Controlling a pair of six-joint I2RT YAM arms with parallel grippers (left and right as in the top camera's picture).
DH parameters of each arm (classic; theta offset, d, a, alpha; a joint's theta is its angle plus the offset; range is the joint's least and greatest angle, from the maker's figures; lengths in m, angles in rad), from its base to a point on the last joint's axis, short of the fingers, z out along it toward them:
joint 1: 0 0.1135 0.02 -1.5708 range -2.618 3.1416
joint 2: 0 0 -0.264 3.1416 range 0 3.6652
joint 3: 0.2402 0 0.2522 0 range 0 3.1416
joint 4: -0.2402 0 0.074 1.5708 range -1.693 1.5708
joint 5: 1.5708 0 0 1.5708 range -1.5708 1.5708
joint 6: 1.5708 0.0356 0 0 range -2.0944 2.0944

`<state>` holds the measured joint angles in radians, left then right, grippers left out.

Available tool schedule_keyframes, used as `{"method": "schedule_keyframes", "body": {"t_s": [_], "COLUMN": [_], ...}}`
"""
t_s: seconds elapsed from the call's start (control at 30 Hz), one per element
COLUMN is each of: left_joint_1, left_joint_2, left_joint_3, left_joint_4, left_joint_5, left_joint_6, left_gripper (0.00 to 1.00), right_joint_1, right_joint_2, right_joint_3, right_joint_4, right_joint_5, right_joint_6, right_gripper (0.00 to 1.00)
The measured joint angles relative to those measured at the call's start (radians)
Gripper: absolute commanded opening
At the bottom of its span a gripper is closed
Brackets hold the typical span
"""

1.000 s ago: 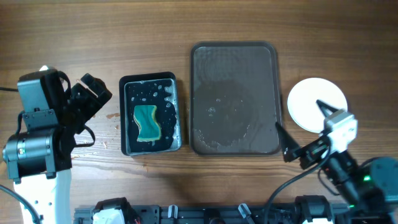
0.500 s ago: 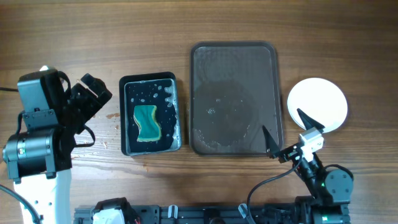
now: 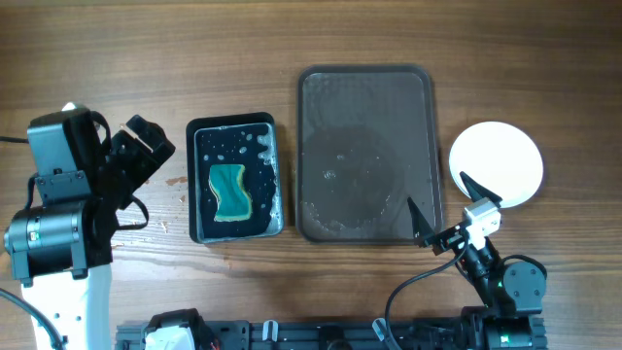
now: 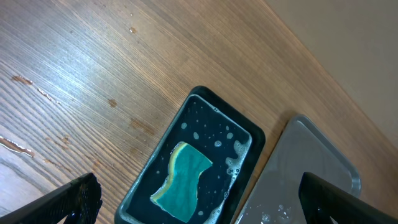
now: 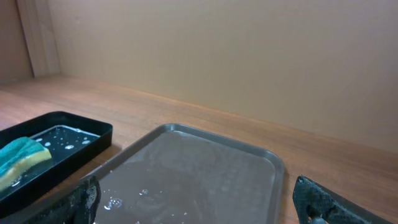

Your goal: Clean dirty plates on tray and stack at the side

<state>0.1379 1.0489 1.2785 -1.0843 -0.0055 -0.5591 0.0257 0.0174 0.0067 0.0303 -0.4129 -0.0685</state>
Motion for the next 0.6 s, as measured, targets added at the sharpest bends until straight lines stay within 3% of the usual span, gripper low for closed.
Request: {"method": "schedule_keyframes", "body": {"t_s": [0.37, 0.47, 0.6], "left_joint_1": [-0.050, -0.144, -0.213], "left_joint_2": [-0.056, -0.194, -0.432], "left_joint_3": [-0.015, -0.102, -0.392], "left_joint_4": [0.052, 0.270, 0.625], "left_joint_5": [-0.034, -0.056, -0.045], "left_joint_6": [0.006, 0.039, 0.084], "left_gripper": [1.00, 1.00, 1.00], "right_joint_1": [0.000, 0.000, 0.000], "right_joint_2": [0.000, 0.000, 0.000], "right_joint_3": [0.000, 0.000, 0.000], "right_joint_4": [0.000, 0.000, 0.000], "right_joint_5": [0.000, 0.003, 0.005], "right_joint_6": [0.000, 0.000, 0.000], "right_gripper": [1.00, 1.00, 1.00]}}
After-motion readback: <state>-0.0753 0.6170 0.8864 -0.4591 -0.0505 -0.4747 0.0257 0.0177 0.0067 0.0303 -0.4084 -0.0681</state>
